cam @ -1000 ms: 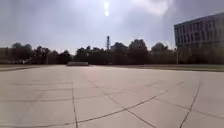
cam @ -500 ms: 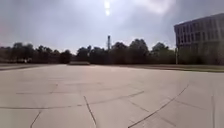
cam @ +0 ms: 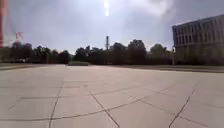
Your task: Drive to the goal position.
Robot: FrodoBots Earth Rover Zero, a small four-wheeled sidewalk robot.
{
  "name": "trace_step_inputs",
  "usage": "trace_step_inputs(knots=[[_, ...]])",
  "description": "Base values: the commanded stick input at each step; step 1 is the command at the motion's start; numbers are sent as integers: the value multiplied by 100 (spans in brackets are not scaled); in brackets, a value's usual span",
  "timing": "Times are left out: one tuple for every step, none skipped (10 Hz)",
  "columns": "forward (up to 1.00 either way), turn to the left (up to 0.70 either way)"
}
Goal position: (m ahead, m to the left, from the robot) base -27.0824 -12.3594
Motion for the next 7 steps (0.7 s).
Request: trace_step_inputs(knots=[[-100,-35],[-100,-35],[-100,-35],[-100,-35],[-100,-35],[-100,-35],[-100,-35]])
